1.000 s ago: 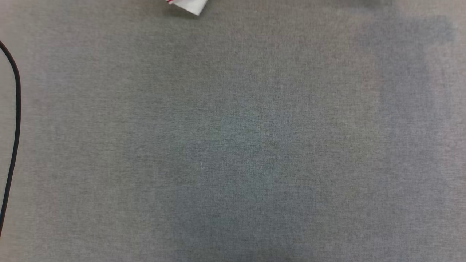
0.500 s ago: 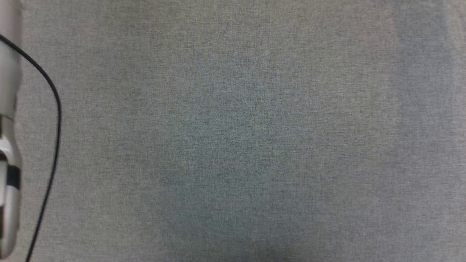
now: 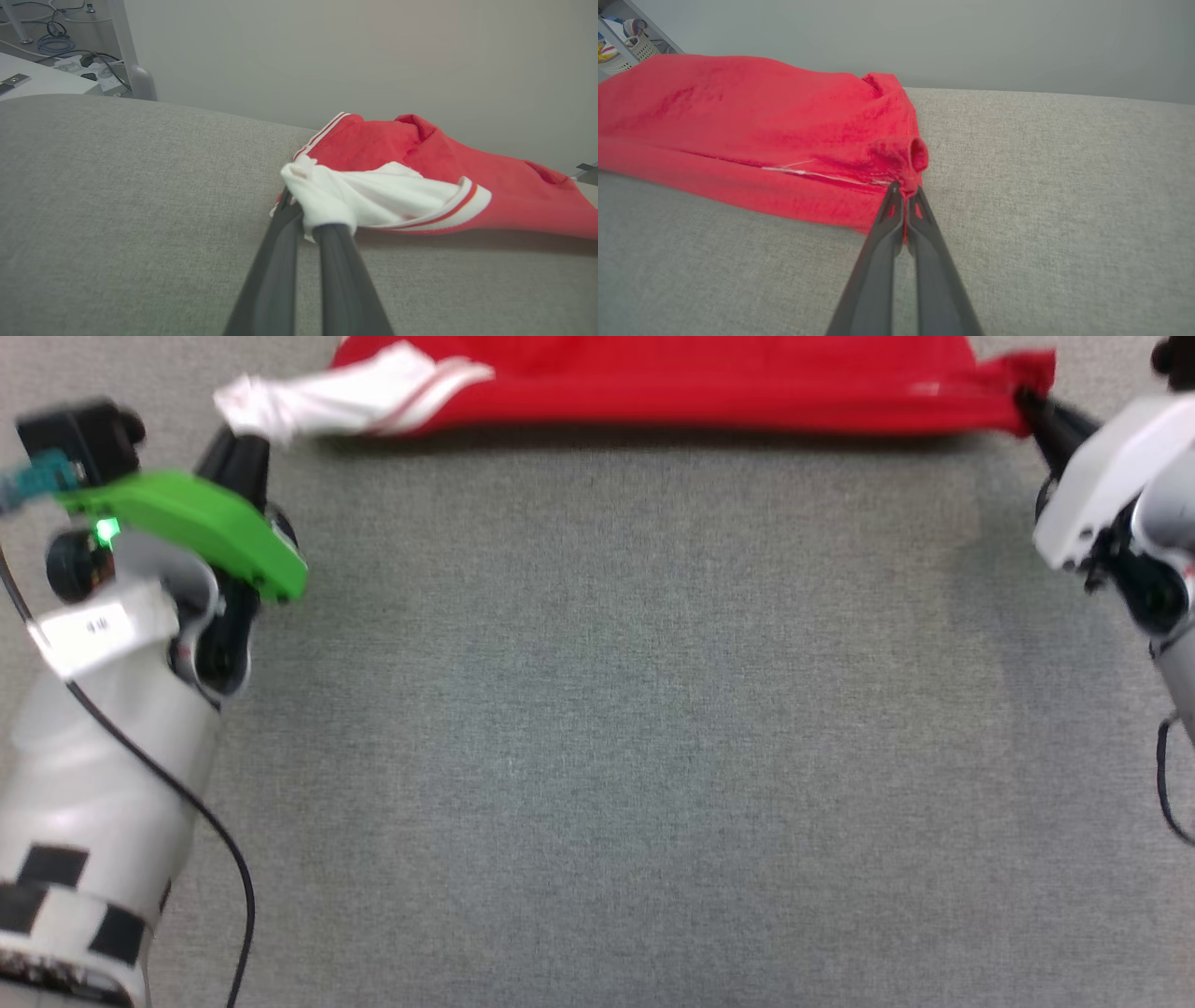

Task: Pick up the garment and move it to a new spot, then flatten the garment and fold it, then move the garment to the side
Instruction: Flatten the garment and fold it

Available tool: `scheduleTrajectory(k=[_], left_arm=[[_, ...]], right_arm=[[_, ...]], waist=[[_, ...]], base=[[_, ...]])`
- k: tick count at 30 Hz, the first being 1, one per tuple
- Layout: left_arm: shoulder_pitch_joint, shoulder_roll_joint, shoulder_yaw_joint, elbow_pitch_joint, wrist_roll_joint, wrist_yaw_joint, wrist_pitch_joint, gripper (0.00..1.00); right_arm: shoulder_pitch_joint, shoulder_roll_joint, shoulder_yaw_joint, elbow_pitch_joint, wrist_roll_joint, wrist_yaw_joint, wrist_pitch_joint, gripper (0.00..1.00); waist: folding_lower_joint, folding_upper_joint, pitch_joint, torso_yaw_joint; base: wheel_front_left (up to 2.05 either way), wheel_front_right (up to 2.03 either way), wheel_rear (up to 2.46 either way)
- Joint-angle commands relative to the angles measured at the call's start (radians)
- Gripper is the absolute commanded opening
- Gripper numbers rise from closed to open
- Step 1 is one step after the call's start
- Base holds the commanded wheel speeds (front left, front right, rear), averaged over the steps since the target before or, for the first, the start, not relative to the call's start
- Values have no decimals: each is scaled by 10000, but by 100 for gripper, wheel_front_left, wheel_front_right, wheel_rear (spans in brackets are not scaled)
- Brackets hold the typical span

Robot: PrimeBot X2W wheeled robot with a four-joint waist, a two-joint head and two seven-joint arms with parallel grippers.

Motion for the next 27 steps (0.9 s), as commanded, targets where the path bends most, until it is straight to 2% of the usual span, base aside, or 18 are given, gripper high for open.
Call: scheduleTrajectory(k=[1,8,11,16,17,18,23,27], left_arm=[[499,223,34,-151,-129,30,-175,0],[2993,408,408,-1217,-105,47,-394,0],[4030,521,561,-1857,63,262,-400,0],[5811,825,630,-3188,364,951,-403,0],[6767,1033,584,-4040,405,1409,-341,0],[7138,1126,576,-4384,383,1605,-258,0],[8646,1688,647,-6062,181,2425,256,0],[9852,2283,802,-7522,-117,3031,779,0]], right_arm=[[478,-252,-28,-146,153,-86,-125,0],[3005,-786,-274,-1077,462,-86,-180,0],[4006,-871,-507,-1449,473,-86,-141,0],[5819,-934,-1151,-2229,256,-86,-17,0],[6876,-814,-1664,-2832,75,-86,76,0],[7291,-710,-1910,-3069,11,-86,152,0],[9106,-219,-3293,-4170,-483,-86,712,0],[10677,490,-4564,-5457,-1154,-86,1526,0]], waist=[[0,0,-749,123],[0,0,-1963,328],[0,0,-2405,363],[0,0,-3087,469],[0,0,-3422,525],[0,0,-3524,533],[0,0,-3882,656],[0,0,-4088,743]], base=[[0,0,0],[0,0,0],[0,0,0],[0,0,0],[0,0,0],[0,0,0],[0,0,0],[0,0,0]])
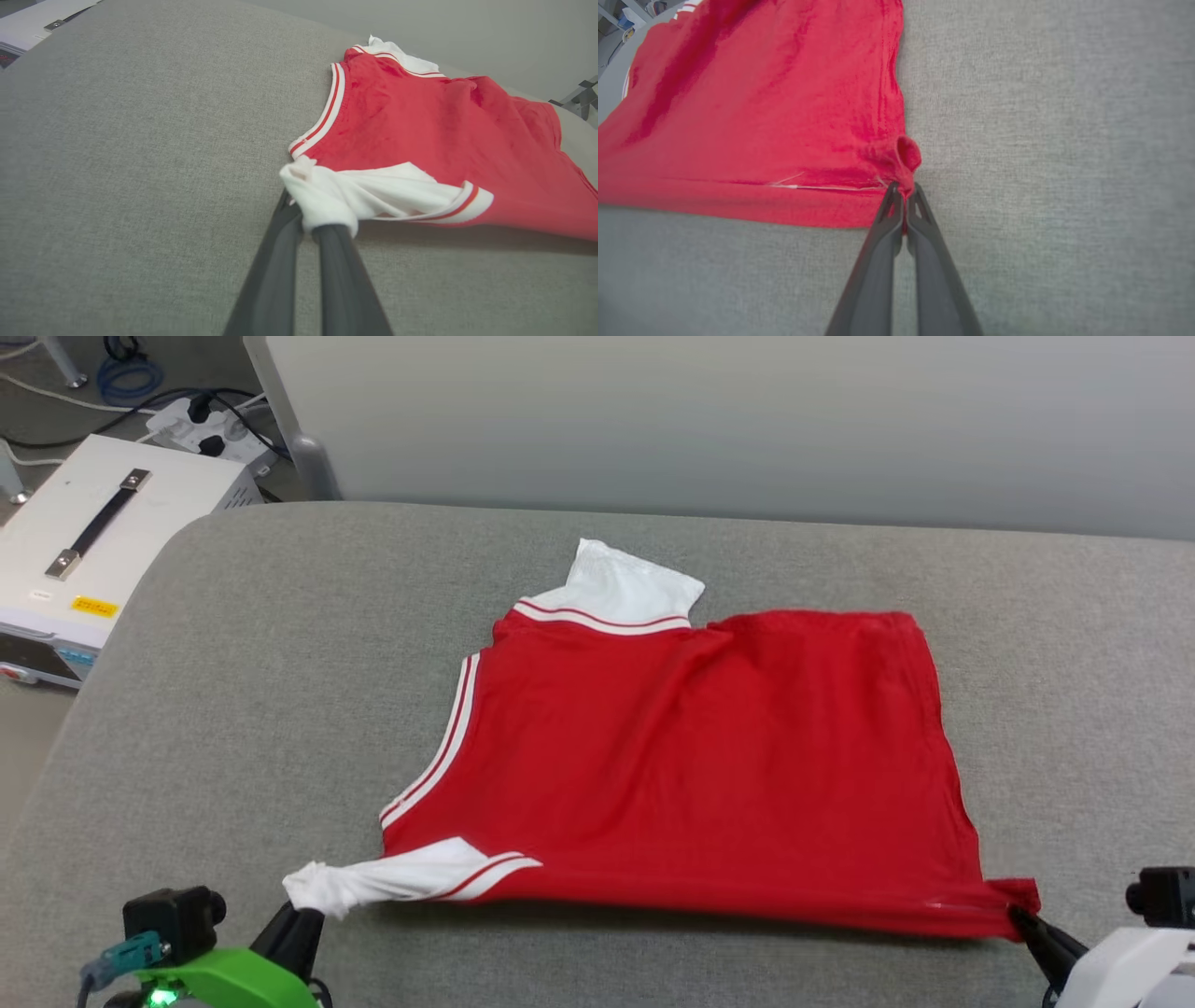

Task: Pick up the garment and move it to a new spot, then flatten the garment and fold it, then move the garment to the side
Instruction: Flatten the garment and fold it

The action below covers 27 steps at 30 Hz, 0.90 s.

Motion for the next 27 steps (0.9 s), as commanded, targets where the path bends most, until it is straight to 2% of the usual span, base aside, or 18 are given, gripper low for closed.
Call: scheduleTrajectory(k=[1,6,8,10,18,27], left_arm=[[387,411,290,-270,-210,353,79,0],[1247,811,481,-1698,-518,918,487,0],[1249,957,525,-2195,-471,1112,629,0],[1047,962,473,-2324,-394,1129,719,0],[-618,490,-138,-1490,-16,562,1144,0],[-2372,-192,-610,86,396,-239,1080,0]], right_arm=[[519,41,-569,-340,-329,-99,245,0],[1951,1190,-1944,-2300,-1149,-99,1505,0],[2269,1641,-2313,-3198,-1554,-99,2156,0],[2209,1800,-2342,-3591,-1819,-99,2480,0],[1038,1886,-1862,-3443,-2319,-99,2914,0],[-619,1611,-1160,-2237,-2337,-99,2280,0]], waist=[[2,0,-219,142],[2,0,-300,194],[2,0,-262,180],[2,0,-209,160],[2,0,268,121],[2,0,1086,137]], base=[[0,0,0],[0,0,0],[0,0,0],[0,0,0],[0,0,0],[0,0,0]])
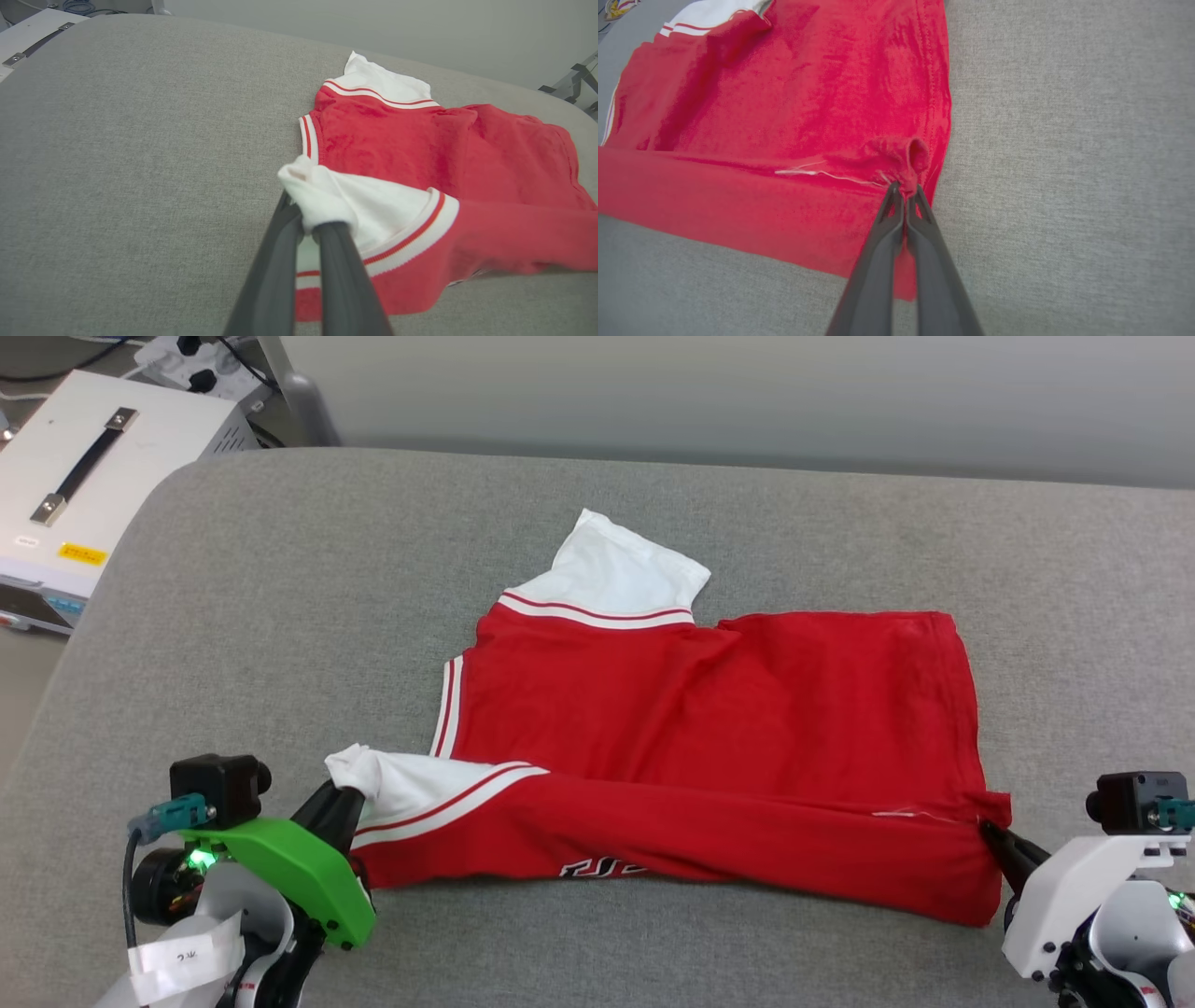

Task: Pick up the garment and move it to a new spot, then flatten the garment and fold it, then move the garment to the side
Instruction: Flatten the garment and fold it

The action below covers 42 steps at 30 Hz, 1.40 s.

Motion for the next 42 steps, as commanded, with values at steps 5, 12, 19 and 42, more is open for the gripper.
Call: scheduleTrajectory(k=[5,12,19,42], left_arm=[[-902,-487,-142,1006,116,-595,-306,0],[-1571,-1210,-445,2420,-67,-1415,-476,0],[-1845,-1656,-768,3462,-174,-1933,-460,52],[-1148,165,-493,2197,-685,-745,1655,100]], right_arm=[[-870,-271,391,806,13,-82,-540,0],[-1444,-427,698,1958,88,-82,-1309,0],[-1584,-568,1069,2638,373,-82,-1757,100],[-394,604,215,1001,-1693,-82,-5220,100]], waist=[[1,0,755,20],[1,0,1243,63],[1,0,1229,55],[1,0,-118,-36]], base=[[0,0,0],[0,0,0],[0,0,0],[0,0,0]])
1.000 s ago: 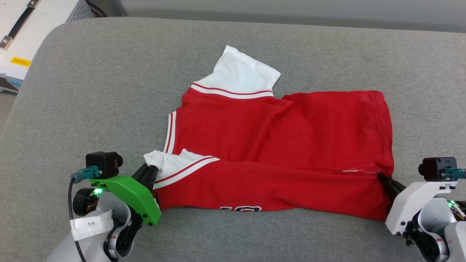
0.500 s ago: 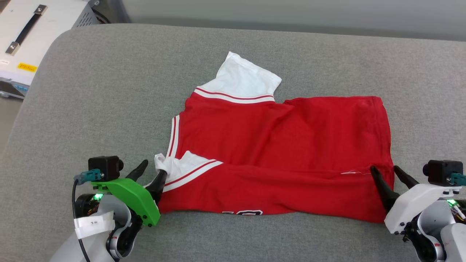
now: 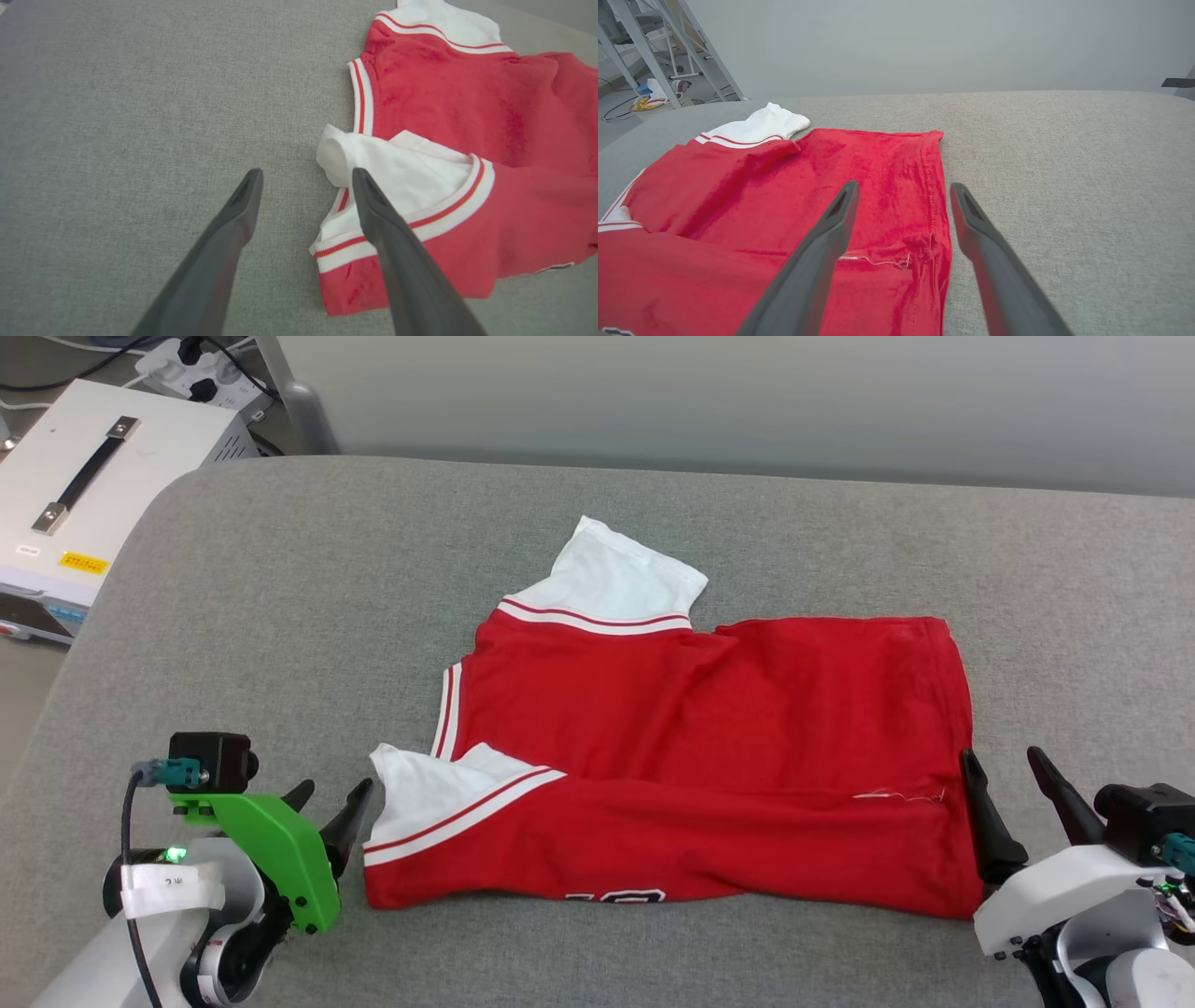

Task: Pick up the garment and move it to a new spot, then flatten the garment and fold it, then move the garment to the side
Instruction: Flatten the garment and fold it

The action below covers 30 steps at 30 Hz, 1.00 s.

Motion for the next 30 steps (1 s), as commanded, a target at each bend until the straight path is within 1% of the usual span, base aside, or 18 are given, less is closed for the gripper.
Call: scheduleTrajectory(k=[1,4,6,10,13,18,20,23,24,25,26,27,28,30], left_arm=[[135,208,39,-341,-304,80,435,100],[261,485,-21,-1040,-787,105,1410,100],[347,674,-126,-1487,-1098,208,2162,100],[471,772,-333,-1844,-1573,480,3229,100],[340,699,-464,-1694,-1579,678,3562,100],[-77,420,-638,-971,-1318,862,3635,100],[-214,249,-766,-570,-1268,830,3715,100],[-298,-45,-1025,-210,-1277,649,3904,100],[-310,-155,-1102,-98,-1312,554,3961,67],[-316,-236,-1153,-11,-1342,460,3984,38],[-309,-346,-1233,78,-1379,361,4037,29],[-301,-427,-1306,137,-1412,285,4107,6],[-303,-505,-1389,209,-1419,217,4169,0],[-312,-639,-1484,282,-1449,88,4216,0]], right_arm=[[167,94,-74,-134,-116,-80,42,100],[306,244,-177,-287,-181,-80,168,100],[370,346,-153,-419,-200,-80,274,100],[354,424,-145,-582,-153,-80,379,100],[319,463,-193,-675,-101,-80,415,100],[276,489,-200,-739,-21,-80,528,100],[239,472,-193,-756,14,-80,563,100],[228,442,-268,-762,102,-80,623,100],[233,425,-337,-752,147,-80,675,100],[226,399,-396,-760,177,-80,693,100],[219,365,-471,-769,232,-80,728,100],[215,339,-533,-774,293,-80,779,100],[207,293,-601,-798,354,-80,839,100],[207,222,-699,-838,518,-80,1056,100]], waist=[[0,0,3,-32],[0,0,46,-77],[0,0,103,-141],[0,0,293,-282],[0,0,481,-356],[0,0,796,-455],[0,0,910,-504],[0,0,993,-543],[0,0,1017,-552],[0,0,1028,-558],[0,0,1035,-558],[0,0,1042,-553],[0,0,1043,-546],[0,0,1030,-529]], base=[[0,0,0],[0,0,0],[0,0,0],[0,0,0],[0,0,0],[0,0,0],[0,0,0],[0,0,0],[0,0,0],[0,0,0],[0,0,0],[0,0,0],[0,0,0],[0,0,0]])
